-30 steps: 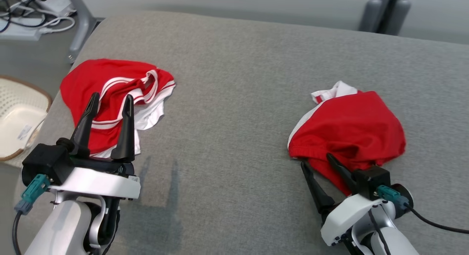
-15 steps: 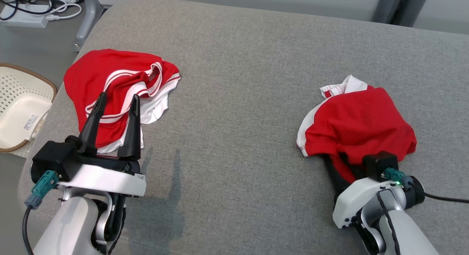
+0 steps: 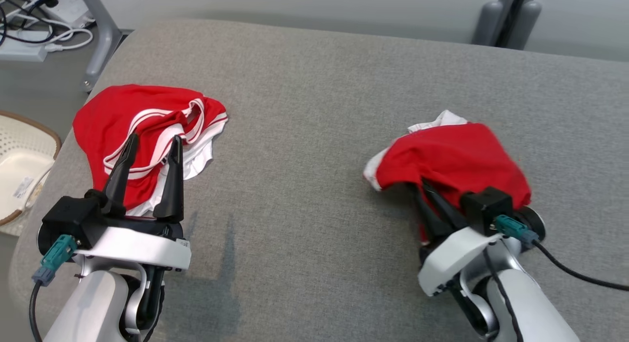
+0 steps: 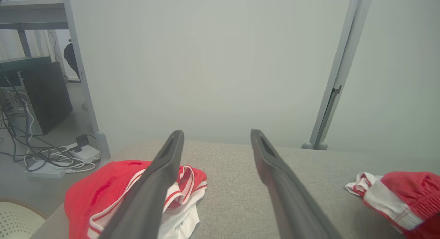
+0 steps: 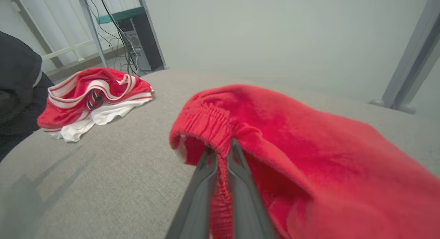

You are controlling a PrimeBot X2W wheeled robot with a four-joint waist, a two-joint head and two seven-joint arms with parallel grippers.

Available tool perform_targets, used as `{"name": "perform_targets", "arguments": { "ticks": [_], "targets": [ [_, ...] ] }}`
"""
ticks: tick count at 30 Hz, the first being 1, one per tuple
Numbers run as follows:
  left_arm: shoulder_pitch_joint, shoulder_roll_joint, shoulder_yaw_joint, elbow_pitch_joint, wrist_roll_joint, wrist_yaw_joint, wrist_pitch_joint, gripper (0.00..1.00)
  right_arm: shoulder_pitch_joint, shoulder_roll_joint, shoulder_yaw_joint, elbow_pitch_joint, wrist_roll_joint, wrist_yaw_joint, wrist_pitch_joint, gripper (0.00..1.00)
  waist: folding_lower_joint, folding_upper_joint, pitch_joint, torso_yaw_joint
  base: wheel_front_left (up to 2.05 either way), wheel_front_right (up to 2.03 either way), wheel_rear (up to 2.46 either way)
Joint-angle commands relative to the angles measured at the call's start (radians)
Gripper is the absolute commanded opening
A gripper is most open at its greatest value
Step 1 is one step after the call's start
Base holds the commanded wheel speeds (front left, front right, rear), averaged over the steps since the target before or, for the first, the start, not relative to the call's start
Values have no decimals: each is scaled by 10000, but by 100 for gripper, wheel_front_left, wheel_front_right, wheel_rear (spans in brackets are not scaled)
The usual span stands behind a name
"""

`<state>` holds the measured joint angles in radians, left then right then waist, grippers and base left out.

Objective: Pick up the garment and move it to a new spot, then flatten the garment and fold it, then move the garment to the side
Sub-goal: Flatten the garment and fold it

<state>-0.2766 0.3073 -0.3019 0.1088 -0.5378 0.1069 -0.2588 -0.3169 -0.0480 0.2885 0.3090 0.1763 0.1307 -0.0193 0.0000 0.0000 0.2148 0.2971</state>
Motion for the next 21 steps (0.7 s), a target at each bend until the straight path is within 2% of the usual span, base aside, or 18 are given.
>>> {"name": "perform_targets", "arguments": {
  "ticks": [1, 7, 12, 16, 21],
  "targets": [
    [83, 83, 73, 2, 69, 68, -37, 100, 46, -46, 196, -420, 43, 1, 85, 0, 0, 0, -175, -176, 0, 0, 0],
    [286, 184, 149, -93, 46, 183, -11, 100, -245, -51, 1368, -2654, 682, 1, 552, 0, 0, 0, -524, -697, 0, 0, 0],
    [466, 321, 231, -270, 9, 299, 82, 100, -246, -54, 1588, -4308, 1831, 1, 899, 0, 0, 0, -673, -1232, 0, 0, 0],
    [605, 403, 274, -453, -42, 373, 137, 100, 604, -87, 727, -4912, 2824, -1, 1565, 0, 0, 0, -636, -1590, 0, 0, 0],
    [557, 458, 244, -590, -44, 374, 170, 100, 1884, -507, -1066, -4328, 2799, 1, 2257, 0, 0, 0, -418, -1890, 0, 0, 0]
  ]
}}
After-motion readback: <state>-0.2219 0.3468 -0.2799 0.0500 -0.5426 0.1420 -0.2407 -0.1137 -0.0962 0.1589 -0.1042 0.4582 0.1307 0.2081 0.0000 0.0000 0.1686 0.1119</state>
